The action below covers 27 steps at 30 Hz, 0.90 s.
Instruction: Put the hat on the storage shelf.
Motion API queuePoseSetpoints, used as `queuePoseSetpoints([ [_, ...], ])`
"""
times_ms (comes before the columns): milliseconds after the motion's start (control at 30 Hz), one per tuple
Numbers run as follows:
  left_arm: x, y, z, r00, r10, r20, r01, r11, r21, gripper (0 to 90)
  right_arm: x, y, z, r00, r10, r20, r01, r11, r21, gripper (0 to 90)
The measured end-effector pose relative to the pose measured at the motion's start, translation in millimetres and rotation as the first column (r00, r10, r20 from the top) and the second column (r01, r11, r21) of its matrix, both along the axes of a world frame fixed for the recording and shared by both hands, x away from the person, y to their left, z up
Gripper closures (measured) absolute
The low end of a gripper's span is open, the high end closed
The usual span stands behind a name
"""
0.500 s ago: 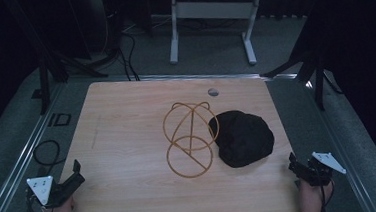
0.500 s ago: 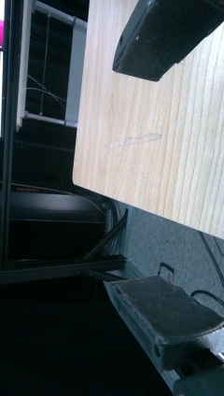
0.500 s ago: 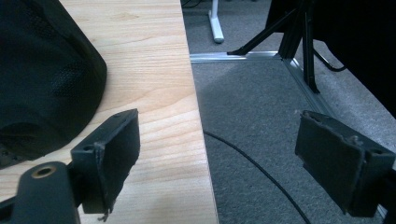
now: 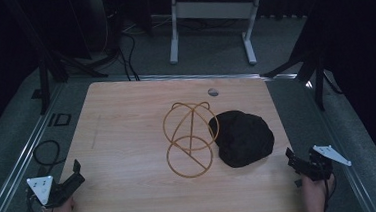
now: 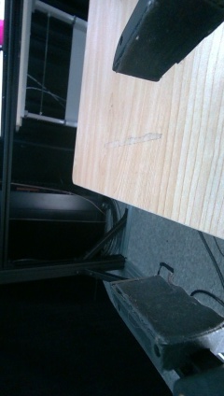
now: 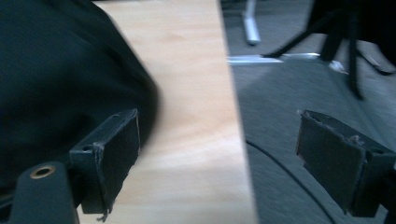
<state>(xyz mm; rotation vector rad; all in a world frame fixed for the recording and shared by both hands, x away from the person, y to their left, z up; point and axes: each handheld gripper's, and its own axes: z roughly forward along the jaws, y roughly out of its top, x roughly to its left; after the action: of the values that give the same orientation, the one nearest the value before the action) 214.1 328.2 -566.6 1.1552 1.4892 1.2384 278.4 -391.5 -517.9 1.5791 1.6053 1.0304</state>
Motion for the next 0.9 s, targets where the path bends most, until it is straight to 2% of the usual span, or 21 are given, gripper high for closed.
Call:
queuePoseSetpoints([
  [67,0.3,-0.5,0.0,1.0000,-0.002,-0.001,0.002,1.0000,0.006,0.5,2.2,8.0,14.2,0.9993,0.033,0.016,-0.033,0.9994,-0.012,12.9],
  [167,0.3,-0.9,0.0,1.0000,-0.006,0.000,0.006,0.9999,0.009,0.5,4.2,17.2,33.5,0.9953,0.085,0.048,-0.085,0.9964,0.001,12.9],
  [233,0.3,-0.7,0.0,1.0000,-0.005,0.001,0.005,1.0000,0.006,0.5,6.3,23.1,45.4,0.9887,0.136,0.063,-0.137,0.9905,0.016,12.9],
  [267,0.3,-0.7,0.0,1.0000,-0.005,0.001,0.005,1.0000,0.006,0.5,6.3,23.1,45.4,0.9887,0.136,0.063,-0.137,0.9905,0.016,12.9],
  [300,0.3,-0.6,0.0,1.0000,-0.005,0.001,0.005,1.0000,0.005,0.5,8.6,30.5,56.4,0.9848,0.164,0.057,-0.165,0.9862,0.013,13.1],
  [333,0.3,-0.7,0.0,1.0000,-0.006,0.002,0.006,1.0000,0.005,0.5,9.8,34.2,61.5,0.9805,0.191,0.048,-0.192,0.9812,0.021,13.1],
  [400,-0.1,-1.1,0.0,0.9999,-0.012,0.002,0.012,0.9999,0.007,0.5,10.2,40.9,69.3,0.9690,0.239,0.062,-0.241,0.9705,0.018,13.0],
  [433,-0.1,-1.1,0.0,0.9999,-0.012,0.002,0.012,0.9999,0.007,0.5,10.2,40.9,69.3,0.9690,0.239,0.062,-0.241,0.9705,0.018,13.0],
  [467,-0.2,-1.2,0.0,0.9999,-0.015,0.002,0.015,0.9999,0.008,0.5,11.0,52.2,77.0,0.9608,0.271,0.059,-0.270,0.9626,-0.028,13.1],
  [567,-0.1,-1.1,0.0,0.9999,-0.016,0.001,0.016,0.9998,0.008,0.5,13.7,64.7,83.3,0.9433,0.328,0.050,-0.326,0.9444,-0.040,13.6],
  [600,-0.2,-1.0,0.0,0.9998,-0.019,0.003,0.019,0.9998,0.006,0.5,15.1,68.6,84.3,0.9325,0.359,0.044,-0.357,0.9332,-0.045,14.0],
  [633,-0.2,-1.0,0.0,0.9998,-0.019,0.003,0.019,0.9998,0.006,0.6,15.1,68.6,84.3,0.9325,0.359,0.044,-0.357,0.9332,-0.045,14.0],
  [667,-0.4,-0.9,-0.1,0.9998,-0.019,0.004,0.019,0.9998,0.007,0.5,17.8,76.2,84.5,0.9147,0.403,0.031,-0.400,0.9133,-0.077,18.9],
  [700,-0.4,-1.0,-0.1,0.9998,-0.021,0.005,0.021,0.9997,0.008,0.5,17.8,76.2,84.5,0.9147,0.403,0.031,-0.400,0.9133,-0.077,18.9],
  [733,-0.4,-1.0,-0.1,0.9997,-0.024,0.004,0.024,0.9997,0.009,0.5,21.3,83.2,82.6,0.8863,0.463,0.013,-0.459,0.8824,-0.101,20.7],
  [767,-0.4,-1.1,-0.1,0.9997,-0.025,0.004,0.025,0.9996,0.009,0.5,21.3,83.2,82.6,0.8863,0.463,0.013,-0.459,0.8824,-0.101,20.7],
  [800,-0.5,-1.3,-0.1,0.9996,-0.026,0.005,0.026,0.9996,0.008,0.5,22.5,87.1,80.9,0.8819,0.471,0.009,-0.466,0.8751,-0.129,22.0],
  [833,-0.4,-1.3,-0.1,0.9996,-0.028,0.004,0.028,0.9996,0.009,0.5,25.0,91.0,78.3,0.8701,0.493,-0.002,-0.488,0.8610,-0.143,23.1],
  [867,-0.7,-1.2,-0.2,0.9995,-0.030,0.006,0.030,0.9995,0.011,0.5,29.4,95.4,73.7,0.8683,0.496,-0.015,-0.492,0.8568,-0.155,23.8],
  [900,-0.7,-1.2,-0.2,0.9995,-0.030,0.006,0.030,0.9995,0.011,0.5,29.4,95.4,73.7,0.8683,0.496,-0.015,-0.492,0.8568,-0.155,23.8],
])
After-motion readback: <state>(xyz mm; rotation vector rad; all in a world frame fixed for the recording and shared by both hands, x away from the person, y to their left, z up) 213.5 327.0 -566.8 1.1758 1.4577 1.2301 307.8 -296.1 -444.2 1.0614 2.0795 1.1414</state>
